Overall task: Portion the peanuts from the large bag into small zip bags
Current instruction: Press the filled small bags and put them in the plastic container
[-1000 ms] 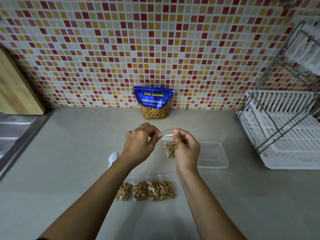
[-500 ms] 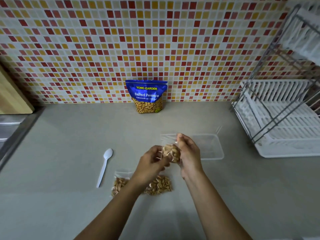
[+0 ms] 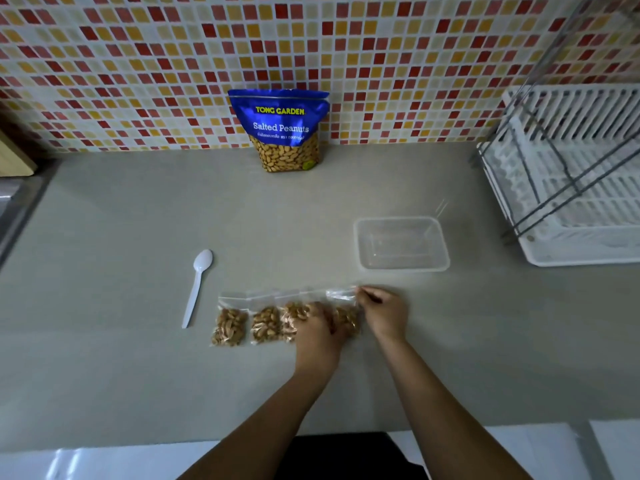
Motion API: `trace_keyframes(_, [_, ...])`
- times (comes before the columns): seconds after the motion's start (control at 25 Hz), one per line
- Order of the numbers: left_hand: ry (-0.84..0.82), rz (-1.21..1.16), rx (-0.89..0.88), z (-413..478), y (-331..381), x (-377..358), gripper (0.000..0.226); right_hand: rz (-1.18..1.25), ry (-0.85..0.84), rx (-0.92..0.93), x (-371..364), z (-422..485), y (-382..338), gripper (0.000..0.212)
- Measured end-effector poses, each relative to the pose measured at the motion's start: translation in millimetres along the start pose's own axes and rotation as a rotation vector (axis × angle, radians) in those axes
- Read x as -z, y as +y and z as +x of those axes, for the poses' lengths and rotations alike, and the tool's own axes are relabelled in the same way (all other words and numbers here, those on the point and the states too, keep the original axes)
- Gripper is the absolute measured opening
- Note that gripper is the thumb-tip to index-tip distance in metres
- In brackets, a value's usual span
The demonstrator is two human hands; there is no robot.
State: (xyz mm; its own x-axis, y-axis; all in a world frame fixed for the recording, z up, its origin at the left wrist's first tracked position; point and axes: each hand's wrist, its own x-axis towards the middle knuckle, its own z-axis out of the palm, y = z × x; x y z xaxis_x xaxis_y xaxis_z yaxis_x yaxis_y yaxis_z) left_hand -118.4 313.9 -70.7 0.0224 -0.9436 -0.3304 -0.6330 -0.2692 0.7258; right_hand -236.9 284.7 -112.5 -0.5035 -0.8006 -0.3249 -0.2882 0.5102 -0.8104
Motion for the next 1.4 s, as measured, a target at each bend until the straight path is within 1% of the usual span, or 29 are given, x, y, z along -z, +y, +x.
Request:
trace_keyframes(0.08, [-0.003,0.066,0.003,-1.9,-0.7,-4.6,0.031,-0.084,-0.05,0.006,-1.1,-0.3,3.3,0.022])
trace_keyframes(0.12, [-0.013,0.146,0.007,-1.9,0.3,-4.1,0.036,-0.098,-0.044,0.01,0.1,-2.6,4.5,0.022])
trace_keyframes(0.24, [-0.039,0.513,-0.008,1.5,7.5,4.8,0.055,-0.05,0.081,0.062,16.5,-8.5,2.1,0.021])
trace_keyframes(0.28, [-0.026,0.562,-0.031,3.8,11.3,8.2,0.055,-0.036,0.147,0.089,26.0,-6.9,1.4,0.02])
trace_keyframes(0.32, [-0.007,0.533,-0.069,8.2,15.2,10.2,0.052,-0.023,0.224,0.133,36.5,-3.2,-0.5,0.02])
trace_keyframes(0.4, [0.007,0.303,-0.126,23.1,23.4,8.2,0.041,-0.004,0.377,0.264,58.0,13.2,-2.5,0.023])
trace_keyframes(0.44, [-0.007,0.195,-0.118,34.0,29.6,5.1,0.041,-0.012,0.431,0.315,68.3,25.2,-3.6,0.027])
trace_keyframes(0.48, [-0.021,0.132,-0.101,46.4,36.8,1.2,0.044,-0.043,0.45,0.326,77.9,38.4,-4.8,0.033])
trace_keyframes(0.52, [-0.034,0.099,-0.079,57.6,44.4,-2.3,0.05,-0.089,0.423,0.295,85.8,51.2,-6.5,0.043])
trace_keyframes(0.6, [-0.081,0.071,-0.03,75.3,60.4,-11.6,0.059,-0.186,0.262,0.146,95.8,73.7,-7.6,0.062])
trace_keyframes(0.64, [-0.112,0.069,-0.01,81.1,67.6,-16.3,0.061,-0.237,0.173,0.083,97.6,81.9,-5.9,0.065])
trace_keyframes(0.68, [-0.137,0.065,0.003,84.9,73.2,-20.0,0.061,-0.272,0.104,0.05,97.5,86.9,-3.8,0.063])
trace_keyframes(0.72, [-0.147,0.051,0.016,87.7,76.7,-22.1,0.059,-0.287,0.08,0.05,95.6,87.7,-3.0,0.059])
trace_keyframes(0.8, [-0.129,0.001,0.043,90.8,76.4,-19.4,0.054,-0.275,0.11,0.07,87.5,82.9,-6.4,0.051])
trace_keyframes(0.88, [-0.098,-0.016,0.059,93.5,69.8,-6.0,0.055,-0.259,0.133,0.093,75.6,74.7,-14.4,0.049])
trace_keyframes(1.08, [0.004,-0.035,0.102,104.3,32.9,67.0,0.057,-0.228,0.002,0.217,11.5,57.6,-46.8,0.043])
trace_keyframes(1.2, [0.063,-0.117,0.157,108.1,-1.2,106.9,0.059,-0.17,-0.091,0.282,-30.8,40.2,-66.9,0.036])
trace_keyframes(1.32, [0.066,-0.18,0.216,108.6,-26.6,124.6,0.06,-0.145,-0.137,0.269,-56.9,24.8,-71.0,0.039])
trace_keyframes(1.4, [0.038,-0.183,0.217,107.8,-32.6,125.7,0.061,-0.136,-0.14,0.237,-61.7,21.1,-65.9,0.045])
